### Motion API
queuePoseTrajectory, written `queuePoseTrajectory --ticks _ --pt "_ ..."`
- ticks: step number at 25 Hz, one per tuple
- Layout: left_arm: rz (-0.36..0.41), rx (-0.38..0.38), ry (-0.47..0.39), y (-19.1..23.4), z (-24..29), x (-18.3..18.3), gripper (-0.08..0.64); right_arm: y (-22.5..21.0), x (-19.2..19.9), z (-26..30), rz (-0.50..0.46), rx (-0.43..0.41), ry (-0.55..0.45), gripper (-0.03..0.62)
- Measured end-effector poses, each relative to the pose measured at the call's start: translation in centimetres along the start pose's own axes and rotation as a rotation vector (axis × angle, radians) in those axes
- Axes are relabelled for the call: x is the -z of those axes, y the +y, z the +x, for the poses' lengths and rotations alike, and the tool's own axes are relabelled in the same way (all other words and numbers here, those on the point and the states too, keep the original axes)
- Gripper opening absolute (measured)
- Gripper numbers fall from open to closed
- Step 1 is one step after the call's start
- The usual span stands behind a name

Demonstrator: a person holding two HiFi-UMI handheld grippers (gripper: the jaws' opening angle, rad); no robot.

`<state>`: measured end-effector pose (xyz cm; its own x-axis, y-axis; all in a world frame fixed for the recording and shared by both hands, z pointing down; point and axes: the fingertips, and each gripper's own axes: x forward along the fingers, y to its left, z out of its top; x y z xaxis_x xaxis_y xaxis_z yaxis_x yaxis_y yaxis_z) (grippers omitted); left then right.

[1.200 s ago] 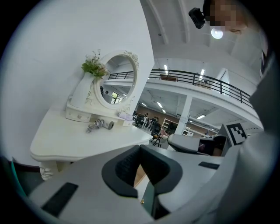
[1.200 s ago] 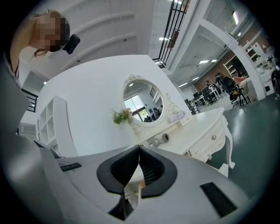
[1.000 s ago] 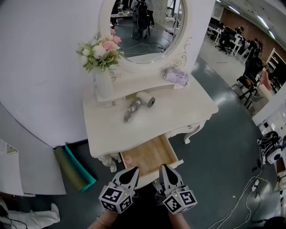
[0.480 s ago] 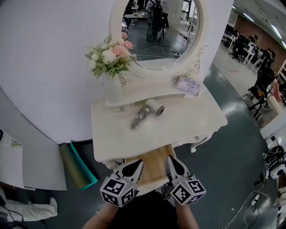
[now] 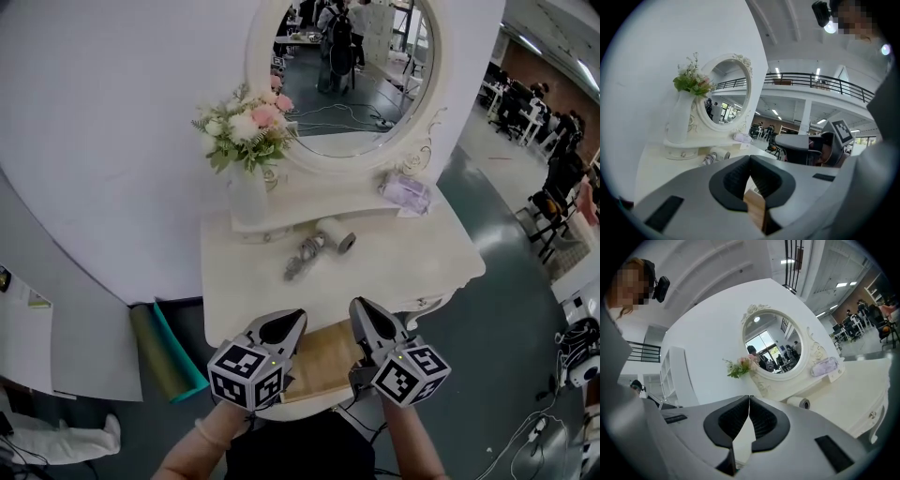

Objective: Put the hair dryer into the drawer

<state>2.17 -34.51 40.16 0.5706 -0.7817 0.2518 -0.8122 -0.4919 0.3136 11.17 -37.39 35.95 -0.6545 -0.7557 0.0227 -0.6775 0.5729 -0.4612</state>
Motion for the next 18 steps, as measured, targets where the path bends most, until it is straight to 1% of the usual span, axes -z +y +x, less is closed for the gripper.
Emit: queuePoseTrajectory --ticks 4,7,9,14,16,18 --pt "0.037 0.008 0.006 1.2 1.2 -2.0 0.014 -0.1 -2.6 2.2 -0.065 -0.054 0.022 0.032" --pt "0.039 0.004 0.012 2.6 2.2 -3.2 0.014 -0.7 -3.7 4.1 -0.141 -0.093 0.077 0.032" --pt "0.050 0.000 0.020 3.5 2.7 -4.0 0.014 -1.0 -4.1 5.6 -0.197 -0.128 0.131 0.032" --pt "0.112 -0.012 0.042 5.2 3.9 -5.8 0.014 -1.2 -3.3 8.8 -0.429 -0.226 0.316 0.032" --pt "0.130 -0.015 0.044 5.8 4.6 -6.5 0.014 -1.3 -3.1 9.9 -0.514 -0.249 0.358 0.032" --pt "0.139 -0.004 0.063 6.3 5.6 -6.7 0.014 -1.6 -3.0 10.8 -0.568 -0.266 0.389 0.032"
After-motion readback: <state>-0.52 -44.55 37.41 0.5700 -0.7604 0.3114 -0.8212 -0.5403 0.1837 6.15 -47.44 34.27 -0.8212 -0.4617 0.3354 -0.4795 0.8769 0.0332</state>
